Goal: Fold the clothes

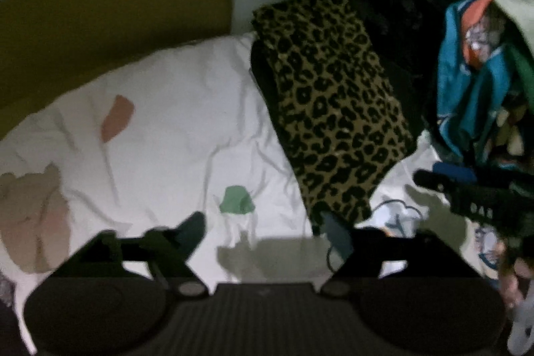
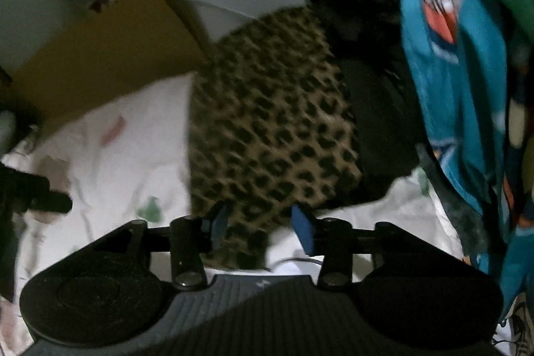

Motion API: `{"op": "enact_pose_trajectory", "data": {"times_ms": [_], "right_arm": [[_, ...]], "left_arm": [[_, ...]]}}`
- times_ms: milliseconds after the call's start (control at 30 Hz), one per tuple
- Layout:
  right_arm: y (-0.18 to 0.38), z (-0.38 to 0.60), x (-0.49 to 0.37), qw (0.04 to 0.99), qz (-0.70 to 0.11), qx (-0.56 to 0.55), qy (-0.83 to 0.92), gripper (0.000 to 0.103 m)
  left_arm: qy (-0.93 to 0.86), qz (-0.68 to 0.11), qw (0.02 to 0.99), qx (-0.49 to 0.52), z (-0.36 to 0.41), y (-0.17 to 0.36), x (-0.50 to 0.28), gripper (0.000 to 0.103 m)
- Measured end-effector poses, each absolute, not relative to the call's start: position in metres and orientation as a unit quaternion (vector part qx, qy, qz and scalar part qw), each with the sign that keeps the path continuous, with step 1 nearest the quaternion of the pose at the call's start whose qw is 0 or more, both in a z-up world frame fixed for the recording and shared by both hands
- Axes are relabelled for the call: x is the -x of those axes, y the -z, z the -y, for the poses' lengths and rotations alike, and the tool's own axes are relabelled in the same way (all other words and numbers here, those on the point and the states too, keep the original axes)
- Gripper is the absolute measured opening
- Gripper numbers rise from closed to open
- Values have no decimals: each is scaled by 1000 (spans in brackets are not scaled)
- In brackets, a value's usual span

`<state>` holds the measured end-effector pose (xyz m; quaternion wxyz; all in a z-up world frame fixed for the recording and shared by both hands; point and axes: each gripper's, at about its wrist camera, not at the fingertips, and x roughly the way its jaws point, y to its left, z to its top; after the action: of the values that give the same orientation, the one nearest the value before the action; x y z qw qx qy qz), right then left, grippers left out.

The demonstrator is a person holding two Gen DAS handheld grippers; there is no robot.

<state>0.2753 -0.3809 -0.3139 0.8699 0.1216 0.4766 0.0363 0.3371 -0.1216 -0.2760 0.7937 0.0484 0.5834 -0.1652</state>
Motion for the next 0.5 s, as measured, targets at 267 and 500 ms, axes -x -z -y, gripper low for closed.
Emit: {"op": "enact_pose_trajectory", "data": {"times_ms": [267, 500], "right_arm": [[253, 366, -291, 834, -530, -146, -35, 99], [199, 348, -283, 834, -543, -88, -32, 101]], "left_arm": [[113, -587, 802, -8, 82, 207, -321, 101], [75, -581, 809, -45, 79, 157, -291, 103]]}}
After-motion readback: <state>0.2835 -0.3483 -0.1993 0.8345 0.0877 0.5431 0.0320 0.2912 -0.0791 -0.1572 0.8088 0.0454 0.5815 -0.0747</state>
